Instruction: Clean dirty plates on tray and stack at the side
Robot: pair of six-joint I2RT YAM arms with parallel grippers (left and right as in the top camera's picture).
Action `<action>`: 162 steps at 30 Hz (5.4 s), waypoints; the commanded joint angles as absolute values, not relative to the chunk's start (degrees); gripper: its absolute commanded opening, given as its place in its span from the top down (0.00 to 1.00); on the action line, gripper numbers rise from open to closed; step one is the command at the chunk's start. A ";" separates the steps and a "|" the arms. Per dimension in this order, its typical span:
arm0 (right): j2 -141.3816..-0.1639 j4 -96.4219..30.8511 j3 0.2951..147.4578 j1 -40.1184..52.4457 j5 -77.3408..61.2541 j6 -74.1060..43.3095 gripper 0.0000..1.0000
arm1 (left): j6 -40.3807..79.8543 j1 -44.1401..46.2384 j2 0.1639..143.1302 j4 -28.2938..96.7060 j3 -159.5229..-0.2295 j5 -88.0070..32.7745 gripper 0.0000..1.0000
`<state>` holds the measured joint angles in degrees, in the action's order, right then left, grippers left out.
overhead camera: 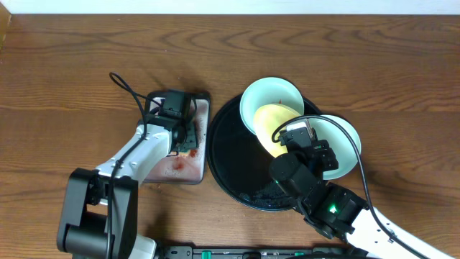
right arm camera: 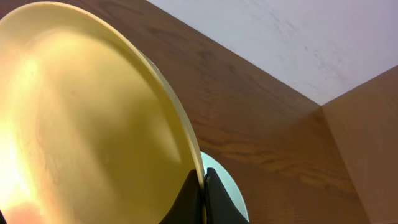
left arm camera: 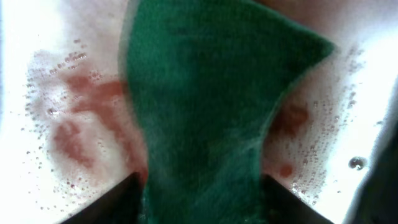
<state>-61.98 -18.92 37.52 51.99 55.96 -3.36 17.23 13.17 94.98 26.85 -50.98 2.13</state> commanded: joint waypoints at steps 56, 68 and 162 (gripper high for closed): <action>-60.14 -20.03 37.50 -20.14 8.80 -39.90 0.99 | 16.56 12.93 91.42 28.86 -51.77 1.93 0.31; -72.95 -18.52 37.50 -32.56 2.87 -35.09 0.85 | 16.56 12.93 91.42 28.80 -51.77 1.93 0.31; -82.41 -22.00 36.14 8.36 -15.40 -7.18 0.99 | 13.32 3.20 76.97 27.70 -51.33 -21.12 0.93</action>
<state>-82.02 -22.13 36.56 8.12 -15.92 -8.01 14.85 7.51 78.32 27.86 -51.00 -11.84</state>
